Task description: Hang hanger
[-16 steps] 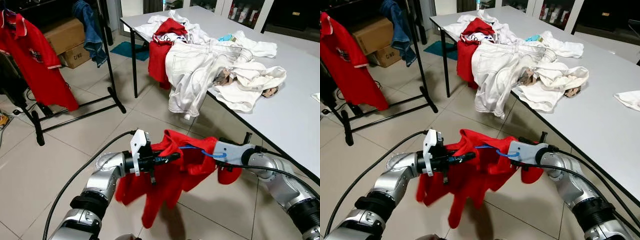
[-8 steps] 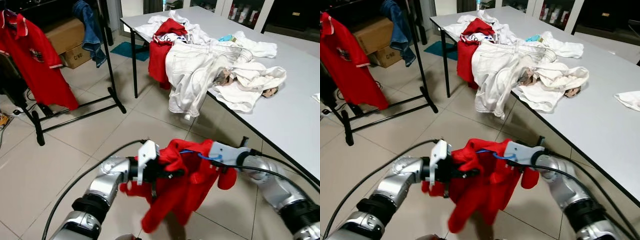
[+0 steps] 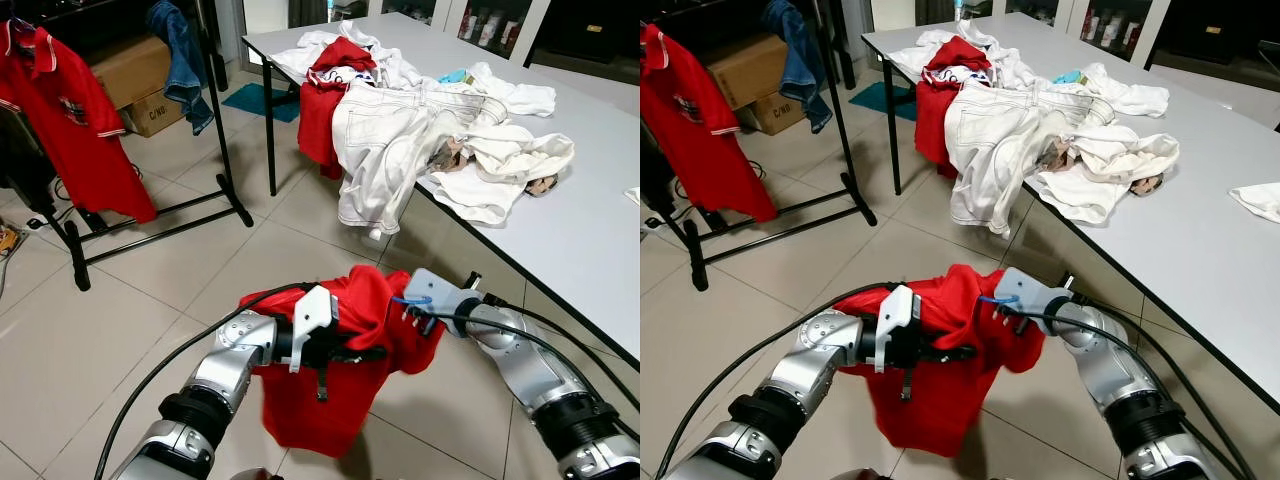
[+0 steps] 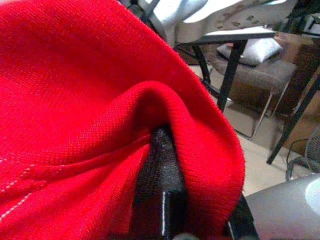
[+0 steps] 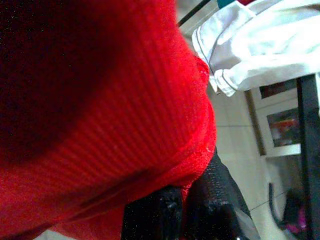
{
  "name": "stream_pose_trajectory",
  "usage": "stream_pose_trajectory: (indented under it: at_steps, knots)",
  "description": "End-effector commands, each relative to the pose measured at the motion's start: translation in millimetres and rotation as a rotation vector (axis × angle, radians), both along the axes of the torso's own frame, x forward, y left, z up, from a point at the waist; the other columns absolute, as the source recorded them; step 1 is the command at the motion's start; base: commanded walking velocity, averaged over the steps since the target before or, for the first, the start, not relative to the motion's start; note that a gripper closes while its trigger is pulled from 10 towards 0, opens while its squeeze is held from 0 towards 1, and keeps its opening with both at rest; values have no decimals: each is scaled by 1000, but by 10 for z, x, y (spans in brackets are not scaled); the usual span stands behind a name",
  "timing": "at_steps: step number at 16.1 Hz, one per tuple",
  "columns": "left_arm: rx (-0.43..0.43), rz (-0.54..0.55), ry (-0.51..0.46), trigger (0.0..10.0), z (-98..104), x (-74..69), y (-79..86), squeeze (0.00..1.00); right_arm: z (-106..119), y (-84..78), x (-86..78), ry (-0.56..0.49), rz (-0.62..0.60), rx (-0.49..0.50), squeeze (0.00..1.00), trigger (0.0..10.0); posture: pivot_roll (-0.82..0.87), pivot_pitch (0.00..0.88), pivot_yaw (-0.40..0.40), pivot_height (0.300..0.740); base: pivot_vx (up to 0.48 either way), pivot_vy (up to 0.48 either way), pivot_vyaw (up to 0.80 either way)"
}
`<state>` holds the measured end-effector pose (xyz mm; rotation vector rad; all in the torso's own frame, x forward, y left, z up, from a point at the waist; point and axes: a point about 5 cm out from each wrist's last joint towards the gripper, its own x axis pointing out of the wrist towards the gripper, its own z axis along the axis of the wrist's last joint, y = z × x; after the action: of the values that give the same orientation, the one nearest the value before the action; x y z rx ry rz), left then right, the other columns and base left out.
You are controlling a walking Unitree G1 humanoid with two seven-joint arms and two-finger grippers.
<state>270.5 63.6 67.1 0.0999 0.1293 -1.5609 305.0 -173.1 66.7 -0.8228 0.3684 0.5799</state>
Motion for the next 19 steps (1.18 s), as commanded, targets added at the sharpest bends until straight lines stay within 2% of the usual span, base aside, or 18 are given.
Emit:
stream_pose_trajectory:
  at_steps: [1, 3, 4, 7, 10, 13, 17, 18, 19]
  knots:
    - [12, -50, -44, 0, 44, -14, -71, 0, 128, 27, 46, -33, -26, 88, 0, 10000, -21, 0, -10, 740, 0, 0, 0]
    - [23, -61, -44, 0, 25, -32, -76, 0, 154, 34, 63, -35, -40, 116, 0, 10000, -21, 0, -10, 740, 0, 0, 0]
    - [27, -77, -44, 0, 1, -67, -95, 0, 271, 32, 140, -81, -85, 183, 0, 10000, -20, 0, -10, 740, 0, 0, 0]
    - [29, -83, -40, 0, -15, -83, -114, 0, 419, 56, 204, -147, -104, 250, 0, 10000, -22, 0, -10, 740, 0, 0, 0]
    - [41, -81, -42, 0, -32, -89, -75, 0, 527, 109, 233, -185, -111, 286, 0, 10000, -28, 0, 15, 740, 0, 0, 0]
    - [60, -48, -76, 0, -23, -50, -31, 0, 454, 91, 160, -187, -125, 289, 0, 10000, 19, 0, -4, 740, 0, 0, 0]
    - [33, 16, -90, 0, 0, -10, -52, 0, 381, 66, 61, -160, -111, 271, 0, 10000, 32, 0, -25, 740, 0, 0, 0]
    - [39, 50, -98, 3333, -14, 3, -36, 0, 350, 63, 27, -155, -107, 265, 0, 10000, 34, 0, -24, 740, 0, 0, 0]
    - [58, 83, -110, 10000, -28, 26, -13, 0, 312, 61, -22, -148, -103, 260, 0, 10000, 40, 0, -25, 740, 0, 0, 0]
